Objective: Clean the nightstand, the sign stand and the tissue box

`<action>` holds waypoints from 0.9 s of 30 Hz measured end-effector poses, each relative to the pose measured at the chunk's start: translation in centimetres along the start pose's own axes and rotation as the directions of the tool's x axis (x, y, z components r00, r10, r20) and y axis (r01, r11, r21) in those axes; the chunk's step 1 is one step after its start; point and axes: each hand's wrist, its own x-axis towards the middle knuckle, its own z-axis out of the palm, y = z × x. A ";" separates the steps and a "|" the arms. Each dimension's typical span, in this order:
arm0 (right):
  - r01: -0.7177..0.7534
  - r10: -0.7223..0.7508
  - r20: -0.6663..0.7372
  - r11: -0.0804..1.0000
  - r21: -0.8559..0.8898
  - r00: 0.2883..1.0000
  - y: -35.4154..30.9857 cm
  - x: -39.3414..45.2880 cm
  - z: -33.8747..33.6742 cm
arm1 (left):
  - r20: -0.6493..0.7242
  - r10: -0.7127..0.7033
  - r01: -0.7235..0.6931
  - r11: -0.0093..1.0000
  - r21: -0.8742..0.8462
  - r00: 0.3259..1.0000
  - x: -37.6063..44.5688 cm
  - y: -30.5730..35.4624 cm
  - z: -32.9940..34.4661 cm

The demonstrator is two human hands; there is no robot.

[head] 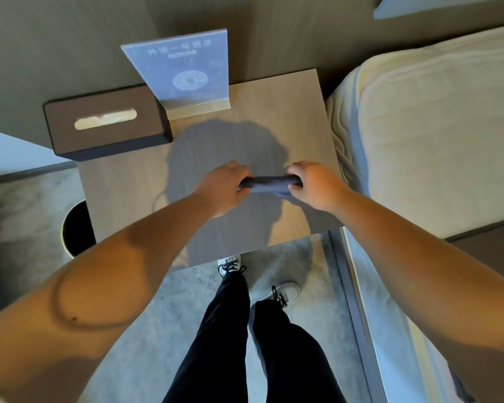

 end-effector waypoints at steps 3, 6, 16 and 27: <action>-0.005 -0.053 -0.223 0.968 -0.252 0.973 1.1 0.1 0.9 | -0.086 0.025 -0.006 0.976 0.217 0.996 0.9 0.1 1.0; 0.001 -0.078 -0.185 0.924 -0.382 0.980 1.7 -0.9 2.8 | -0.052 0.111 -0.080 0.904 0.420 0.992 0.6 0.4 3.3; 0.006 0.168 0.307 0.870 -0.494 0.937 3.1 -8.0 12.0 | 0.395 -0.059 -0.168 0.840 0.516 0.917 -7.3 0.0 11.5; 0.030 0.181 0.348 0.852 -0.522 0.920 1.0 -6.6 8.6 | 0.433 -0.119 -0.116 0.870 0.479 0.894 -6.4 1.8 8.9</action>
